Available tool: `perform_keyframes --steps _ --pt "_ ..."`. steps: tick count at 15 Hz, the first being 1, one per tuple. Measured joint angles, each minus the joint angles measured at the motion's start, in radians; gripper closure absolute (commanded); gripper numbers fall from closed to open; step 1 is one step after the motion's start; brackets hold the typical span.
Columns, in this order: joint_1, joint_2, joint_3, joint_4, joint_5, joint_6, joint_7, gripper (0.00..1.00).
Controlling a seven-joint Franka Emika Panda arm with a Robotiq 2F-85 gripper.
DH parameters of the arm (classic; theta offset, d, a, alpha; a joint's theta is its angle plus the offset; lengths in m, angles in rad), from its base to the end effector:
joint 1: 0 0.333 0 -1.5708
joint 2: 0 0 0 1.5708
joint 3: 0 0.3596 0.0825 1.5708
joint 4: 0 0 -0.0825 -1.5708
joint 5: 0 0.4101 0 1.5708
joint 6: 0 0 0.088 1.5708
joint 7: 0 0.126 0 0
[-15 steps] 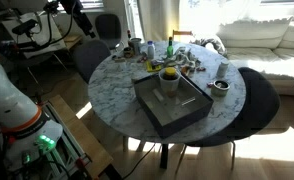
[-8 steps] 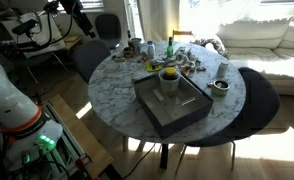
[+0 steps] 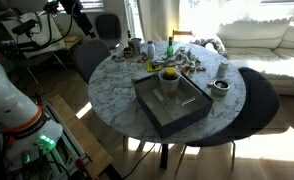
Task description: Remove the wooden chip from on top of the small plastic cup and put it on top of the other wooden chip on the right
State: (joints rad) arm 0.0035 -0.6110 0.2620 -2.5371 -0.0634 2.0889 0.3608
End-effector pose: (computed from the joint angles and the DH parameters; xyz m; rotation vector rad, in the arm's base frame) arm 0.3709 0.1030 0.4922 2.9672 -0.1525 0.2946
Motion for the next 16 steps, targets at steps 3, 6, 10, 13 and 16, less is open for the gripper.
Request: perform_keyframes --steps 3,6,10,13,16 --pt "0.0 0.0 0.0 0.0 0.0 0.0 0.0 0.0" --pt "0.001 0.0 -0.001 0.0 0.0 0.0 0.0 0.0" --pt "0.0 0.053 -0.004 0.013 0.006 0.057 0.022 0.0" --pt "-0.013 0.175 -0.005 0.043 0.012 0.17 0.109 0.0" --pt "-0.029 0.323 -0.004 0.09 0.014 0.257 0.231 0.0"
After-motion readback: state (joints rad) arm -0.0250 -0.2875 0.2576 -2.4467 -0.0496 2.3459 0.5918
